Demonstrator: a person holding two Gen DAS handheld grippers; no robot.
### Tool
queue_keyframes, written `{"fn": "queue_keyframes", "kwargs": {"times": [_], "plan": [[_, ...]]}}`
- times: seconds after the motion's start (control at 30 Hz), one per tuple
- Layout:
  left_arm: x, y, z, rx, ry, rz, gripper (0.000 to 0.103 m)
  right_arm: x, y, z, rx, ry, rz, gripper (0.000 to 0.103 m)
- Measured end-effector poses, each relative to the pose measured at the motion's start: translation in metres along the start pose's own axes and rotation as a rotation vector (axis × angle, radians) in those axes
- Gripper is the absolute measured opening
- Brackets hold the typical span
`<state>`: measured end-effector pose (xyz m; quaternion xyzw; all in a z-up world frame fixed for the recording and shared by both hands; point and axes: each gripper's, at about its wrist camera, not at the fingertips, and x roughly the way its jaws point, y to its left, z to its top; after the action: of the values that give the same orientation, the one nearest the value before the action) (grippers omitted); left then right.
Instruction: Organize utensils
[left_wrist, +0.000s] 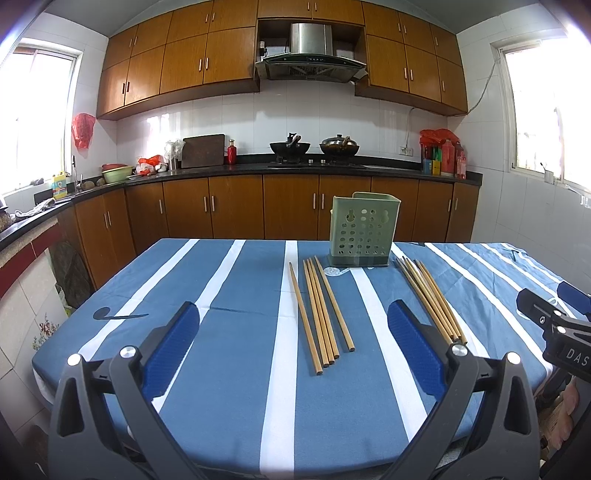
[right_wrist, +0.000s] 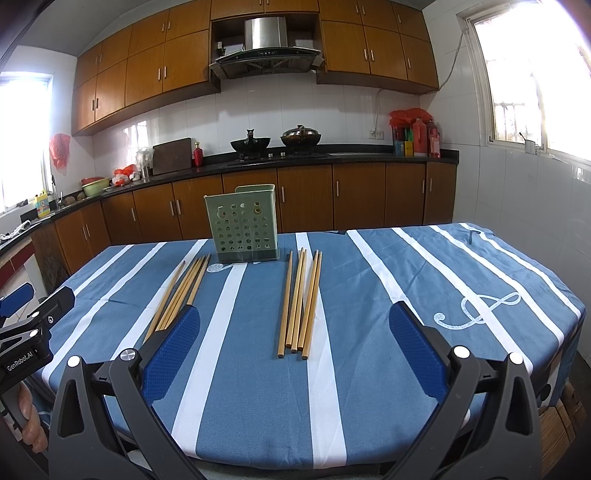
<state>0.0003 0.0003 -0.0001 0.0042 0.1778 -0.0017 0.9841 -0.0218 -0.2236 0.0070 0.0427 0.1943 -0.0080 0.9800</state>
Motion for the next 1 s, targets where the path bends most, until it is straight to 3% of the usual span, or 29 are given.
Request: {"fn": "queue_keyframes", "kwargs": {"times": [1.0], "plan": [[0.0019, 0.0010, -0.0004, -0.004, 0.017, 0.011, 0.099, 0.0028, 0.0007, -0.0017, 0.009, 0.010, 0.003, 0.101]]}}
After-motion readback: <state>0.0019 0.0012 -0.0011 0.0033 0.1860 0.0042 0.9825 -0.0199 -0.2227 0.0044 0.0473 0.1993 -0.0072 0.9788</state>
